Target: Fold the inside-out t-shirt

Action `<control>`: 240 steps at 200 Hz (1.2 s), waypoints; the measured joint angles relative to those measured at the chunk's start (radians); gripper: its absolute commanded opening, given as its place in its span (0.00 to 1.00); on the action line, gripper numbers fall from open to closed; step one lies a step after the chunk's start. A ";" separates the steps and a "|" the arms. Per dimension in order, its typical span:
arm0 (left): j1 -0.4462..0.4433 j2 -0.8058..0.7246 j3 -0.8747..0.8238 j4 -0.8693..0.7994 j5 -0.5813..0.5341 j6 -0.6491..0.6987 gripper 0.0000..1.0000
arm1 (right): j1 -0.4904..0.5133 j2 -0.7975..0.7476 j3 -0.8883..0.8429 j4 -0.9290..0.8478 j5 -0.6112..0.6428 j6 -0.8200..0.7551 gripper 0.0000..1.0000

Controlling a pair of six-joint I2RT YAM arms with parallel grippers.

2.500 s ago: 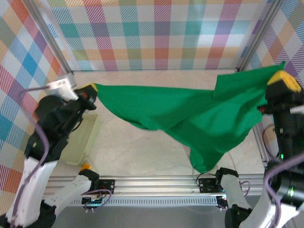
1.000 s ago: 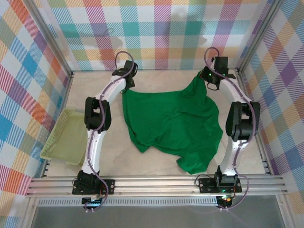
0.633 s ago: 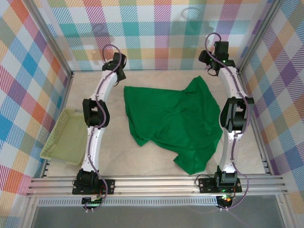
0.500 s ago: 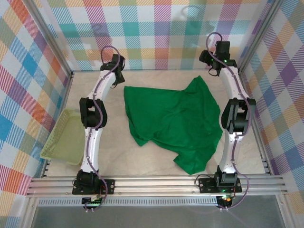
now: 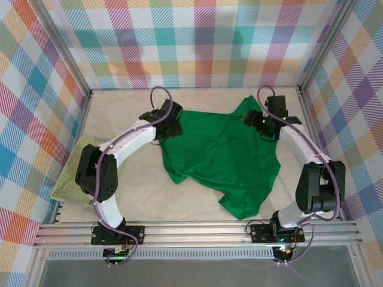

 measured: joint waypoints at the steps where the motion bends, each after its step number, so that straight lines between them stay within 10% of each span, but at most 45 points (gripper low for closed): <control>1: 0.000 0.002 -0.003 0.001 0.003 -0.001 0.76 | 0.001 0.002 -0.004 0.000 -0.002 0.002 0.80; 65: 0.000 0.187 -0.063 0.096 0.124 -0.055 0.74 | 0.053 0.209 -0.082 0.023 -0.056 0.091 0.80; 166: 0.116 0.323 0.148 0.129 0.138 -0.051 0.81 | 0.046 0.548 0.395 -0.024 0.013 0.131 0.80; 240: -0.113 -0.174 -0.285 0.080 -0.063 -0.095 0.79 | 0.118 0.136 0.041 -0.066 0.058 0.015 0.81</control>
